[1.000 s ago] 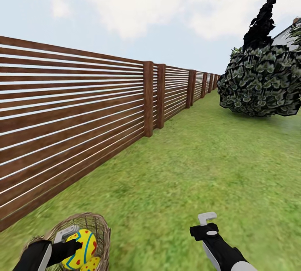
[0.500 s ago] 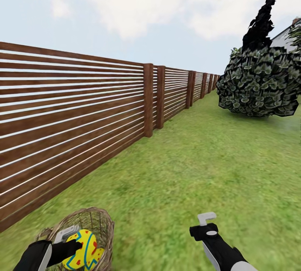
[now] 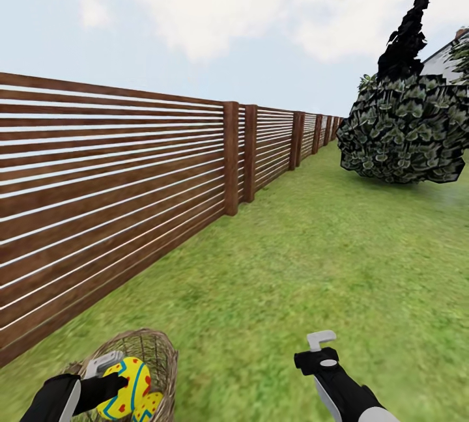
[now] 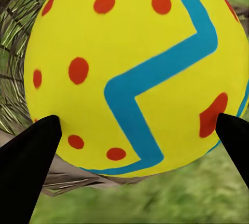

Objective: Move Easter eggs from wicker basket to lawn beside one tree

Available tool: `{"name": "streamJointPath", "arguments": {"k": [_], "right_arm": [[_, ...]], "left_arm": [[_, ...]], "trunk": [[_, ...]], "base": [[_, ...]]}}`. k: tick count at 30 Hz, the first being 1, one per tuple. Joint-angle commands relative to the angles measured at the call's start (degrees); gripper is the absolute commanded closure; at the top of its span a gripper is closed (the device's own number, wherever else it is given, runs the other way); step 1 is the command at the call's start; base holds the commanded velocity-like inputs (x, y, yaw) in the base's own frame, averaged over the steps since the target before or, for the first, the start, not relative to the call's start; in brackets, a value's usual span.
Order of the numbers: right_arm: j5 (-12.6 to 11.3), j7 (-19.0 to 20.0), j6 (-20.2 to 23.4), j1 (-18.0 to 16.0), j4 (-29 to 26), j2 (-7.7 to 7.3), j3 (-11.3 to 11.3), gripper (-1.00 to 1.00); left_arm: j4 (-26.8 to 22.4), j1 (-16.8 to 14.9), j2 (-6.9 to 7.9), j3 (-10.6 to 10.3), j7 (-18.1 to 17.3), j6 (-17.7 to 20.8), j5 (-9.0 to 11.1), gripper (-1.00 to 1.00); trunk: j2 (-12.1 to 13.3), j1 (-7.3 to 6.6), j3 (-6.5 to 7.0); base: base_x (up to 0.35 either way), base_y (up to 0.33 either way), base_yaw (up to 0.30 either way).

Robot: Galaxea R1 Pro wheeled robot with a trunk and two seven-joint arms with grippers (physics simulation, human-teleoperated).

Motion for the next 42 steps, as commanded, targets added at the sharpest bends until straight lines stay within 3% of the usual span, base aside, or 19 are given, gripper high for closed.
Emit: {"name": "streamJointPath", "arguments": {"k": [1, 31, 42], "right_arm": [[0.40, -0.33, 0.51, -0.02, -0.11, -0.03, 0.36, -1.00], [0.49, -0.33, 0.43, -0.02, 0.16, 0.49, 0.36, -1.00], [0.49, -0.33, 0.43, -0.02, 0.16, 0.77, 0.45, -1.00]], "left_arm": [[-0.07, -0.06, -0.04, 0.24, -0.51, 0.23, -0.54, 1.00], [-0.15, -0.08, -0.04, 0.06, -0.51, 0.23, -0.54, 1.00], [-0.08, -0.07, -0.92, 0.09, -0.51, 0.23, -0.74, 1.00]], "trunk": [[0.38, -0.23, 0.12], [12.42, -6.82, 5.51], [16.83, -9.24, 7.48]], "base": [[0.000, -0.064, 0.000], [0.000, -0.074, 0.000], [0.000, -0.066, 0.022]]}}
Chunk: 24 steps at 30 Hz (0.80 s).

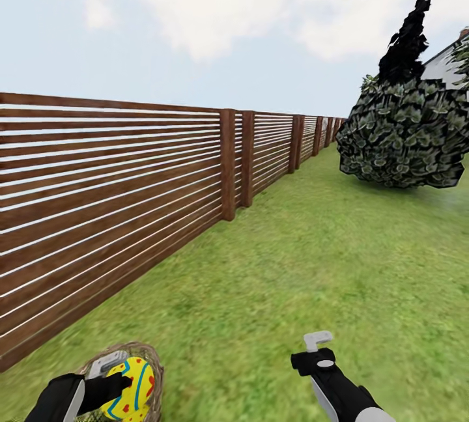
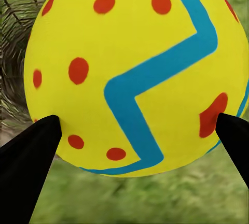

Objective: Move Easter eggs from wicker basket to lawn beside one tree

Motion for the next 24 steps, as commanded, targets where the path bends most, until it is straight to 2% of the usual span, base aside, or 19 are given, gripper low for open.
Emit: {"name": "streamJointPath", "arguments": {"k": [1, 24], "right_arm": [[0.40, -0.33, 0.52, -0.01, -0.11, -0.01, 0.36, -1.00], [0.58, -0.33, 0.41, -0.01, 1.41, 0.00, 0.62, -1.00]], "left_arm": [[-0.11, -0.05, -0.04, 0.32, -0.51, 0.22, -0.55, 1.00], [-0.33, -0.05, 0.60, 0.56, -0.57, 0.20, -0.54, 1.00]], "trunk": [[0.38, -0.23, 0.13], [0.38, -0.23, 0.73]], "base": [[0.000, -0.012, 0.181], [0.000, 0.000, 0.270]]}}
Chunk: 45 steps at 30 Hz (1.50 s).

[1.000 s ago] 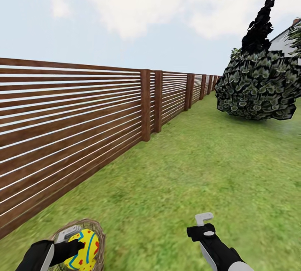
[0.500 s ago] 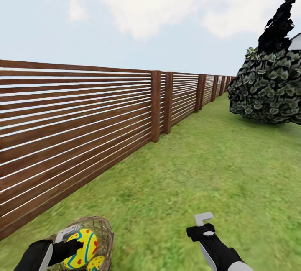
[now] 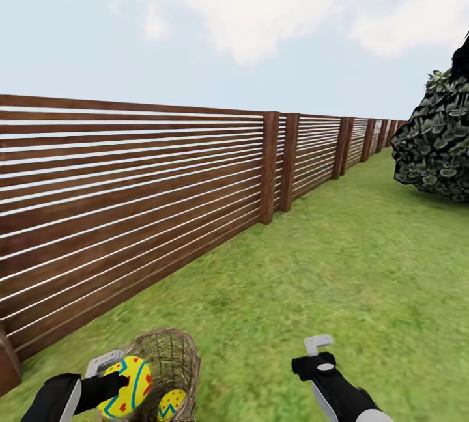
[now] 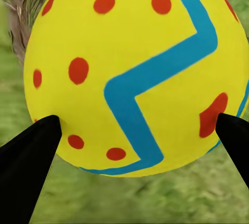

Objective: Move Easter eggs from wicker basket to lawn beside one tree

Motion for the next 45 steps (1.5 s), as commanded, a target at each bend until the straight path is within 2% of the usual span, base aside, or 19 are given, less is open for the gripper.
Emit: {"name": "streamJointPath", "arguments": {"k": [1, 3, 4, 5, 7, 36, 40, 41, 42, 44, 45], "right_arm": [[0.38, -0.30, 0.54, -0.02, -0.11, -0.04, 0.35, -1.00], [0.34, -0.27, 0.73, -0.02, -0.11, -0.10, 0.35, -1.00], [0.34, -0.05, 0.90, -0.02, -0.09, -0.13, 0.35, -1.00], [0.33, 0.98, 1.00, -0.02, -0.07, -0.08, 0.35, -1.00], [0.40, 2.46, 1.06, -0.02, -0.10, -0.10, 0.35, -1.00], [0.42, 2.78, 1.07, -0.02, -0.06, -0.11, 0.35, -1.00], [0.42, 2.78, 1.07, -0.02, -0.06, -0.14, 0.35, -1.00], [0.42, 2.78, 1.09, -0.02, -0.06, -0.14, 0.35, -1.00], [0.42, 2.78, 1.13, -0.02, -0.06, -0.14, 0.35, -1.00], [0.42, 2.78, 1.15, -0.02, -0.06, -0.11, 0.35, -1.00], [0.42, 2.78, 1.16, -0.02, -0.06, -0.12, 0.35, -1.00]], "left_arm": [[-0.12, -0.06, 0.08, 0.29, -0.57, 0.10, -0.50, 1.00], [-0.51, -0.04, 0.49, 0.37, -0.62, -1.13, -0.47, 1.00], [-0.80, -0.05, 1.14, 0.44, -0.62, -1.89, -0.47, 1.00], [-0.92, -0.05, 1.80, 0.47, -0.66, -2.19, -0.42, 1.00], [-0.92, -0.06, 2.12, 0.49, -0.81, -2.37, -0.38, 1.00], [-0.92, -0.05, 1.87, 0.50, -0.89, -2.41, -0.37, 1.00], [-1.00, -0.05, 2.20, 0.50, -0.96, -2.46, -0.37, 1.00], [-1.83, -0.06, 2.52, 0.98, -0.92, -2.80, -0.37, 1.00], [-3.11, -0.06, 3.14, 3.15, -0.97, -3.87, -0.34, 1.00], [-4.64, -0.06, 4.12, 11.28, -1.48, -8.91, -0.31, 1.00], [-5.93, -0.06, 4.51, 14.70, -1.72, -12.13, -0.31, 1.00]], "trunk": [[-0.03, 0.00, -0.04], [-0.03, 0.00, 0.02], [-0.03, 0.00, 0.04], [-0.03, 0.00, 0.07], [-0.03, 0.00, 0.12], [-0.03, 0.00, 0.92], [-0.03, 0.00, 1.03], [-0.03, 0.00, 1.06], [-0.03, 0.00, 1.09], [-0.03, 0.00, 1.14], [-0.03, 0.00, 1.17]], "base": [[0.000, 0.000, 0.274], [0.000, 0.000, 0.274], [0.000, 0.000, 0.274], [0.000, 0.000, 0.274], [0.000, 0.000, 0.274], [0.000, 0.000, 0.274], [0.000, 0.000, 0.274], [0.000, 0.000, 0.274], [0.000, 0.000, 0.274], [0.000, 0.000, 0.274], [0.000, 0.000, 0.274]]}}
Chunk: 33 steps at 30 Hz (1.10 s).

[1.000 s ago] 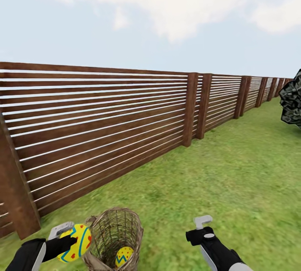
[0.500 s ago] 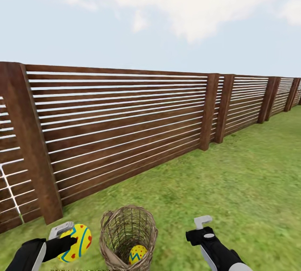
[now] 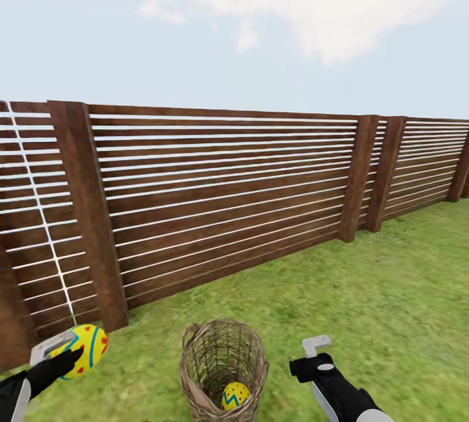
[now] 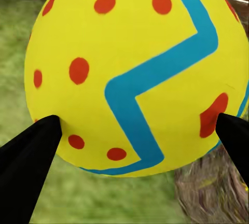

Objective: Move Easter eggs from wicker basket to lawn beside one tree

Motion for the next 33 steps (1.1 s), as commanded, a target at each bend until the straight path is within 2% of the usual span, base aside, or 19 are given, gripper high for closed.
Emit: {"name": "streamJointPath", "arguments": {"k": [1, 2, 3, 4, 5, 7, 10, 12, 17, 33], "right_arm": [[0.42, -0.29, 0.49, -0.01, -0.12, -0.04, 0.27, -1.00], [0.40, -0.29, 0.49, -0.01, -0.12, -0.05, 0.20, -1.00], [0.41, -0.29, 0.49, -0.01, -0.12, -0.05, 0.22, -1.00], [0.42, -0.29, 0.55, -0.01, -0.12, -0.05, 0.28, -1.00], [0.42, -0.29, 0.79, -0.01, -0.12, -0.05, 0.29, -1.00], [0.42, -0.29, 1.41, -0.01, -0.12, -0.05, 0.26, -1.00], [0.42, -0.29, 1.53, -0.01, -0.12, -0.01, 0.33, -1.00], [0.42, -0.29, 1.54, -0.01, -0.12, 0.03, 0.33, -1.00], [0.42, -0.29, 1.54, -0.01, -0.12, 0.04, 0.33, -1.00], [0.42, -0.29, 1.54, -0.01, -0.12, 0.04, 0.35, -1.00]], "left_arm": [[-1.75, -0.06, -0.03, 1.79, -0.60, -1.74, -0.44, 1.00], [-2.95, -0.06, -0.07, 2.47, -0.67, -2.91, -0.30, 1.00], [-4.03, -0.04, -0.09, 2.73, -0.64, -3.55, 0.87, 1.00], [-4.76, -0.05, -0.05, 2.74, -0.54, -3.73, 3.24, 1.00], [-5.06, -0.06, -0.02, 2.66, -0.54, -3.63, 4.48, 1.00], [-6.93, -0.04, -0.12, 2.52, -0.23, -3.52, 5.49, 1.00], [-8.85, -0.03, -0.30, 2.49, 3.18, -3.98, 5.64, 1.00], [-9.32, -0.05, -0.79, 2.40, 3.90, -4.13, 5.64, 1.00], [-9.37, -0.05, -1.76, 2.36, 3.97, -3.98, 5.63, 1.00], [-7.80, -0.04, -2.12, 2.32, 3.93, -4.04, 5.52, 1.00]], "trunk": [[-0.03, 0.00, -0.04], [-0.03, 0.00, -0.01], [-0.03, 0.00, 0.01], [-0.03, 0.00, 0.04], [-0.03, 0.00, 0.07], [-0.03, 0.00, 0.12], [-0.03, 0.00, 0.21], [-0.03, 0.00, 0.26], [-0.03, 0.00, 0.40], [-0.03, 0.00, 0.84]], "base": [[0.000, 0.000, 0.274], [0.000, 0.000, 0.274], [0.000, 0.000, 0.274], [0.000, 0.000, 0.274], [0.000, 0.000, 0.274], [0.000, 0.000, 0.274], [0.000, 0.000, 0.274], [0.000, 0.000, 0.274], [0.000, 0.000, 0.274], [0.000, 0.000, 0.274]]}}
